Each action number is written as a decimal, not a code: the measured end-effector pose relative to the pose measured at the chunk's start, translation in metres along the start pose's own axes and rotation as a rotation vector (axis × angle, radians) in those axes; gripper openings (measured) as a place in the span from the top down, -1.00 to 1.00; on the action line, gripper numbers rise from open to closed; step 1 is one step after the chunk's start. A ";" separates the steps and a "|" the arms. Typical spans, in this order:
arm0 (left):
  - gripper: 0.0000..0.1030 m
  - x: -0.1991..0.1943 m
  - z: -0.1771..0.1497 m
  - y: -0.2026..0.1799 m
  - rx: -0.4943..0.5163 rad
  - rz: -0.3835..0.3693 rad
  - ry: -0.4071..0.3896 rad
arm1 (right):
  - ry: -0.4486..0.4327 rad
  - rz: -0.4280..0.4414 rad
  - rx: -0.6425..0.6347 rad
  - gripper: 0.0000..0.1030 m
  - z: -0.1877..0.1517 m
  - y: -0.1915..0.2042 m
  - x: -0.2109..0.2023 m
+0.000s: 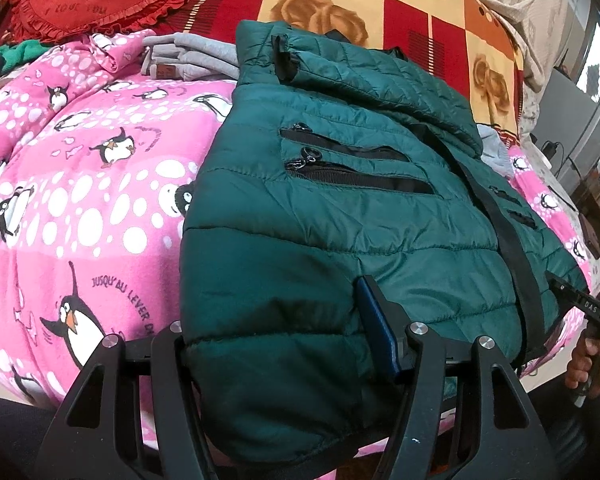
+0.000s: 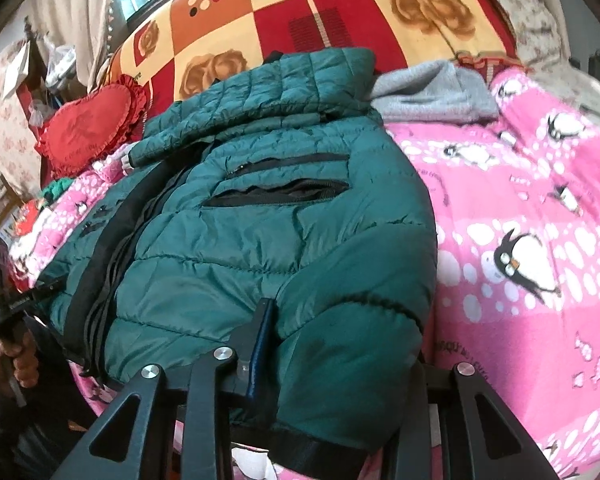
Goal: Fold large clothes
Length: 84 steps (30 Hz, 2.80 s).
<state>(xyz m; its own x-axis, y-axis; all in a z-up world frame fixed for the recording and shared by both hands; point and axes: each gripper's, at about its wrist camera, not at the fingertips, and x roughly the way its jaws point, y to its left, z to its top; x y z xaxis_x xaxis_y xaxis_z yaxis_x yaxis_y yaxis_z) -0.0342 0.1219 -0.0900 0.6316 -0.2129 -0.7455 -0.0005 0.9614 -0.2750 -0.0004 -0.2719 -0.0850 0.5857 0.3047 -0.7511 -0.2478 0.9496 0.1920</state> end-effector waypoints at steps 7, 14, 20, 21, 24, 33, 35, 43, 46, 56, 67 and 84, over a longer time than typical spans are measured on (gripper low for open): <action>-0.19 0.000 0.000 0.000 0.002 0.003 0.000 | 0.001 -0.014 0.006 0.36 -0.002 0.000 0.001; -0.20 0.000 -0.001 0.000 0.003 0.005 0.000 | -0.002 -0.018 0.005 0.36 -0.002 0.001 0.002; -0.19 0.000 -0.001 0.000 0.007 0.007 0.002 | -0.004 -0.025 0.005 0.36 -0.002 0.003 -0.001; -0.10 0.000 -0.001 0.000 0.011 0.007 0.004 | -0.010 -0.030 0.004 0.36 -0.002 0.004 -0.002; 0.31 -0.007 -0.003 -0.003 0.036 0.026 -0.013 | -0.036 -0.036 -0.006 0.42 -0.002 0.009 -0.009; 0.65 -0.049 -0.008 0.000 0.022 0.022 -0.005 | -0.101 0.015 0.043 0.56 -0.016 0.019 -0.045; 0.66 -0.058 -0.011 0.000 0.033 0.024 -0.007 | -0.111 0.033 0.050 0.56 -0.020 0.025 -0.054; 0.66 -0.113 -0.023 0.016 -0.017 -0.025 -0.046 | -0.135 0.084 0.053 0.57 -0.040 0.048 -0.100; 0.66 -0.131 -0.029 0.019 -0.032 -0.041 -0.052 | -0.139 0.094 0.054 0.57 -0.046 0.052 -0.116; 0.66 -0.170 -0.038 0.018 -0.059 -0.100 -0.090 | -0.203 0.101 0.059 0.61 -0.053 0.048 -0.153; 0.66 -0.176 0.016 0.016 -0.103 -0.104 -0.196 | -0.221 0.080 0.035 0.63 -0.004 0.042 -0.139; 0.66 -0.145 0.127 0.014 -0.157 -0.103 -0.384 | -0.403 0.003 0.066 0.64 0.112 0.039 -0.094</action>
<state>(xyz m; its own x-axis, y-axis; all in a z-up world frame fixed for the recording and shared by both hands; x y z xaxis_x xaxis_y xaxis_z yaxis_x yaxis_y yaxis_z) -0.0277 0.1881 0.0914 0.8774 -0.1975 -0.4373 -0.0219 0.8940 -0.4476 0.0216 -0.2552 0.0639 0.8439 0.2991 -0.4454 -0.2072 0.9475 0.2437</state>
